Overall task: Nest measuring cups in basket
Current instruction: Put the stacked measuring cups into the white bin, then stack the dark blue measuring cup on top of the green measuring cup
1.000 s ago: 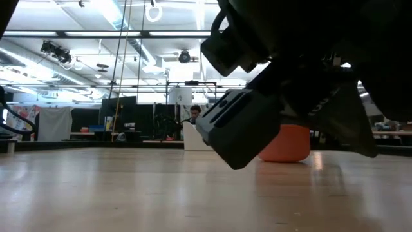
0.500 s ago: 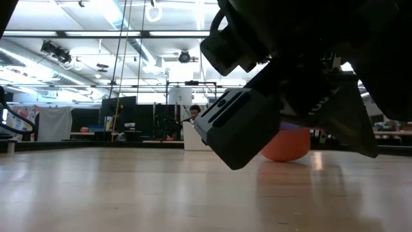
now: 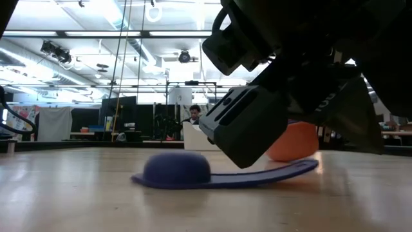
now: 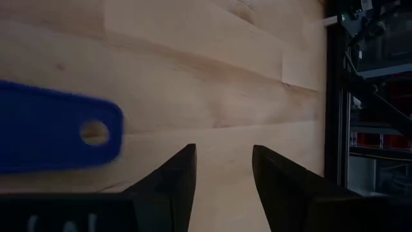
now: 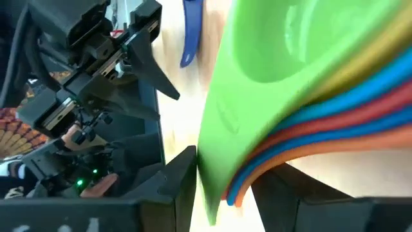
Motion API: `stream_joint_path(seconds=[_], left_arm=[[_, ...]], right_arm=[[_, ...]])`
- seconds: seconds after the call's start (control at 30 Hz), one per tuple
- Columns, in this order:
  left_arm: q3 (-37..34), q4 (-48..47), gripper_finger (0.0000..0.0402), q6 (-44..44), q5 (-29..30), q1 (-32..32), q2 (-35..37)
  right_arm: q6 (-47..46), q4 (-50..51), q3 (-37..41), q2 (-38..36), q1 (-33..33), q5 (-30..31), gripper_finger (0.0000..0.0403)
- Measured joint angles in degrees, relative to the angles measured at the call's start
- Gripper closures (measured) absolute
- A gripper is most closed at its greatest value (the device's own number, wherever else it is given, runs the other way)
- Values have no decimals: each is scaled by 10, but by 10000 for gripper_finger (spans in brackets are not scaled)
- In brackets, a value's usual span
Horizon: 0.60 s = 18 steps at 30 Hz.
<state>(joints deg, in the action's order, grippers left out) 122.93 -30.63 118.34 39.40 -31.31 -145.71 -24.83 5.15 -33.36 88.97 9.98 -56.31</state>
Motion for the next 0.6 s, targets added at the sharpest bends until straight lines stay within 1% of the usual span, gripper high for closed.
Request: stream_joint_path(seconds=[0.13, 0.37, 0.47, 0.6], left_arm=[[0, 1, 246, 0, 0, 0, 0], [0, 1, 246, 0, 0, 0, 0], [0, 2, 246, 0, 0, 0, 0], [0, 3, 246, -1, 0, -1, 0]], right_arm=[[3, -5, 0, 0, 1, -30, 246], [14, -6, -19, 0, 13, -107, 226], [8, -7, -23, 0, 27, -113, 224], [-7, 12, -23, 0, 51, -100, 225]])
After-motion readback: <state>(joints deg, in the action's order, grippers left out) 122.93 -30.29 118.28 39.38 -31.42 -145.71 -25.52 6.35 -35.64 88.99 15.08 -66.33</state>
